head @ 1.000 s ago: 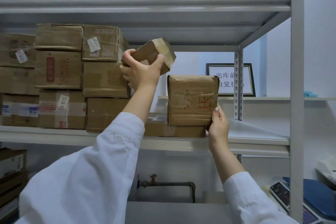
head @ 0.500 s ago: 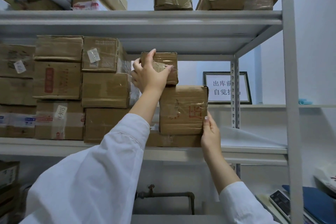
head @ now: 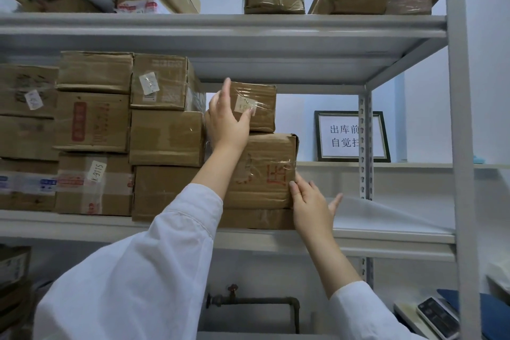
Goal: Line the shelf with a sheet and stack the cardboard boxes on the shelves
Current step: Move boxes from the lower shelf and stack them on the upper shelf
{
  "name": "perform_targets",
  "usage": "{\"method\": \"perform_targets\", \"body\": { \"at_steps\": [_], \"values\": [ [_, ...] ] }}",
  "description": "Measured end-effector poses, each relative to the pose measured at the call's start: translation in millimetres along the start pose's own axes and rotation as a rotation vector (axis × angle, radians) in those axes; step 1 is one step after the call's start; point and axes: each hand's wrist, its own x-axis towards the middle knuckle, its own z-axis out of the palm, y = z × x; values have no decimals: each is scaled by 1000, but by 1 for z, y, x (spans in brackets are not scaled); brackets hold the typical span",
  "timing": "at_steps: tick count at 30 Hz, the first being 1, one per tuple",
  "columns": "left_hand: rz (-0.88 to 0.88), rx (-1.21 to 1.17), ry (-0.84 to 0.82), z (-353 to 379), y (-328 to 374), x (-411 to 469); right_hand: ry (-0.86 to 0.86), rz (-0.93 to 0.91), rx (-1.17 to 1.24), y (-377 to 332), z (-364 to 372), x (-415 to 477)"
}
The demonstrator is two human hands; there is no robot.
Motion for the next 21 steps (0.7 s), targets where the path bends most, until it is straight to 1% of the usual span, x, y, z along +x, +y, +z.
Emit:
{"method": "perform_targets", "body": {
  "at_steps": [2,5,10,14,18,21],
  "values": [
    [-42,-30,12,-2,-6,-7,27,-40,-70,-9,-2,1],
    [-150,-57,-20,-4,-17,-23,26,-25,-25,-22,-3,3],
    [-258,-86,-53,-4,-36,-49,5,-19,41,-33,4,5],
    [-243,-38,-92,-10,-37,-53,-32,-38,104,-39,9,6],
    [-91,104,-101,-17,-38,-59,-55,-8,141,-40,16,10],
    [-74,107,-101,-19,-42,-63,-71,-4,155,-39,17,12]
  ]
}}
